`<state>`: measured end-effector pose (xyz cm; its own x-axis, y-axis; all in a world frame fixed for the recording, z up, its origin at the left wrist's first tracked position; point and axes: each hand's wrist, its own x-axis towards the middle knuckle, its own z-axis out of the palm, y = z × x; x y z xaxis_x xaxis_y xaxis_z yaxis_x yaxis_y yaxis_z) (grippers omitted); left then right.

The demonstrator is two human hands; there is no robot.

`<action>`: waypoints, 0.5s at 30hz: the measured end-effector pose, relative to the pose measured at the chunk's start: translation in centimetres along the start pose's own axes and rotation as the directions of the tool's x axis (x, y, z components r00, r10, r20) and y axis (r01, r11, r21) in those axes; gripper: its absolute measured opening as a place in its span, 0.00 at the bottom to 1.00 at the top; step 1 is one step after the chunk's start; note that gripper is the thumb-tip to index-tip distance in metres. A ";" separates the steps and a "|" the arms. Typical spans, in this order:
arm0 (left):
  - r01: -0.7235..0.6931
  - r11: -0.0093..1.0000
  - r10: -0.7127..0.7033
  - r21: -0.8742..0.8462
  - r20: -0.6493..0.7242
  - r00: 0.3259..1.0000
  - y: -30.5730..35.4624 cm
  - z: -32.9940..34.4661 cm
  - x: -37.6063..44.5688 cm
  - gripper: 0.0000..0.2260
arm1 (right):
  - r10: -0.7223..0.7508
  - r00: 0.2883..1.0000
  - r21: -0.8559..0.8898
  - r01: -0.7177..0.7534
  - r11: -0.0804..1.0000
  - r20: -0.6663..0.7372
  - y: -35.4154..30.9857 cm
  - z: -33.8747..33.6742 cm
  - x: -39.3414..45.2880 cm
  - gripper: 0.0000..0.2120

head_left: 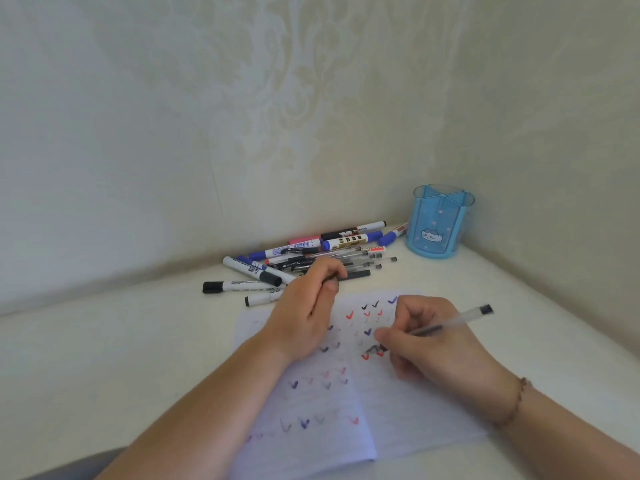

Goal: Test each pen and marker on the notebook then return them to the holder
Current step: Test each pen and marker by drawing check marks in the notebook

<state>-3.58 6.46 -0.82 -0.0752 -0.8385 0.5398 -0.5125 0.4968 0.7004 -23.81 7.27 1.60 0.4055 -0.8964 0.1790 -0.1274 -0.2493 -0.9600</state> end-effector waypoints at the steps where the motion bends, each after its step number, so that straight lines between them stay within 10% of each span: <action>1: -0.006 1.000 0.006 0.021 -0.012 1.000 -0.2 0.1 0.1 0.09 | -0.012 0.999 -0.070 0.009 0.997 -0.040 0.4 0.4 0.0 0.19; 15: -0.117 0.981 0.118 0.155 0.001 0.993 -0.3 0.0 0.7 0.13 | -0.070 0.994 -0.200 0.052 0.978 -0.082 1.2 0.9 0.4 0.22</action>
<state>-3.45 5.76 -0.62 -0.1365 -0.7742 0.6181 -0.6267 0.5507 0.5514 -23.03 6.94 0.36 0.3375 -0.9039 0.2628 -0.2842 -0.3640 -0.8870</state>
